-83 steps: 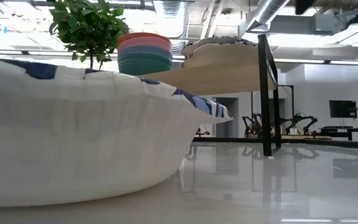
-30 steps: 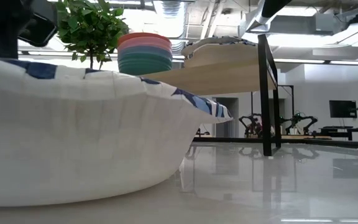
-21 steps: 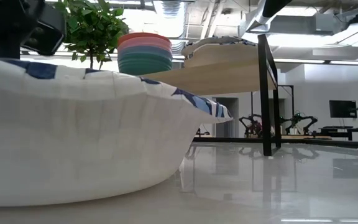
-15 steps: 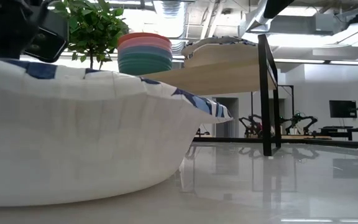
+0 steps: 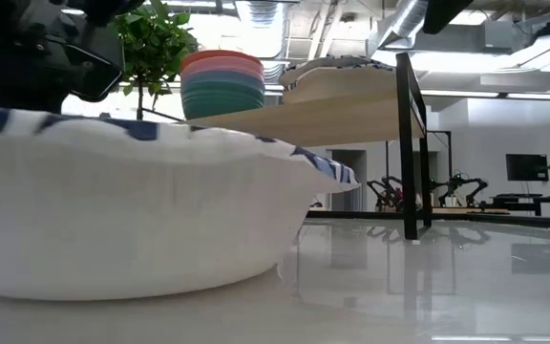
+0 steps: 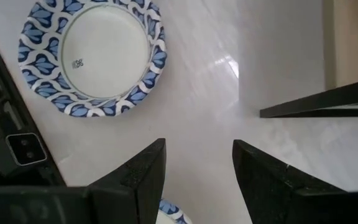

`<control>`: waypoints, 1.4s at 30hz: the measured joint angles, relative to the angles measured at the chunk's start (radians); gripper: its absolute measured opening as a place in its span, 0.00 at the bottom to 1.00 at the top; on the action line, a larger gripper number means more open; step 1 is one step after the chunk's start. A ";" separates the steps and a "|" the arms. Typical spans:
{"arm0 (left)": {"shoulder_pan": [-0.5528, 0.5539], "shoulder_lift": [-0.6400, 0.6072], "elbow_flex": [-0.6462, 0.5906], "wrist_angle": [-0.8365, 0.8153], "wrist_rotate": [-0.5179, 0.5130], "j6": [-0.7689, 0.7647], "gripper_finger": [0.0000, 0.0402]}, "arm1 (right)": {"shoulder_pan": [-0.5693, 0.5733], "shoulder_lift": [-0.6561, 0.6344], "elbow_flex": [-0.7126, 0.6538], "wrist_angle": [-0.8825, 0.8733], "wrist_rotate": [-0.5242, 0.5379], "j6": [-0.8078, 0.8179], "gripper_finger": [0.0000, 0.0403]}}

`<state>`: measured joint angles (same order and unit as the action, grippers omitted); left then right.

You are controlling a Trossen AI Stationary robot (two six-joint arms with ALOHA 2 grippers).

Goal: Place and stack bowls onto a shelf
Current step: Stack the white patterned bowl on top of the other white patterned bowl on the shelf

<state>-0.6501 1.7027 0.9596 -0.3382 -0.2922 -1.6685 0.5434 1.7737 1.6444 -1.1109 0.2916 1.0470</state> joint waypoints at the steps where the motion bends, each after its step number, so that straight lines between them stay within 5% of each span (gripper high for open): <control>1: 0.002 -0.001 0.000 0.000 0.002 -0.005 0.01 | 0.000 -0.001 0.000 -0.006 0.000 0.000 0.52; 13: 0.007 -0.177 0.000 -0.004 -0.051 -0.083 0.00 | 0.006 -0.035 0.000 -0.090 0.003 -0.032 0.52; 23: 0.015 -0.454 0.000 0.028 -0.395 -0.114 0.00 | 0.004 -0.186 0.000 -0.226 0.092 -0.005 0.52; 29: 0.069 -0.515 0.000 0.252 -0.575 0.044 0.00 | 0.021 -0.303 0.000 -0.327 0.225 0.107 0.52; 34: 0.167 -0.509 0.001 0.393 -0.586 0.190 0.00 | 0.032 -0.362 0.000 -0.383 0.299 0.178 0.52; 42: 0.302 -0.507 0.001 0.406 -0.568 0.193 0.00 | 0.027 -0.369 0.000 -0.422 0.319 0.183 0.52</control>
<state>-0.3482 1.1961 0.9604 0.0678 -0.8605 -1.4758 0.5702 1.4049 1.6444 -1.5325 0.6107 1.2304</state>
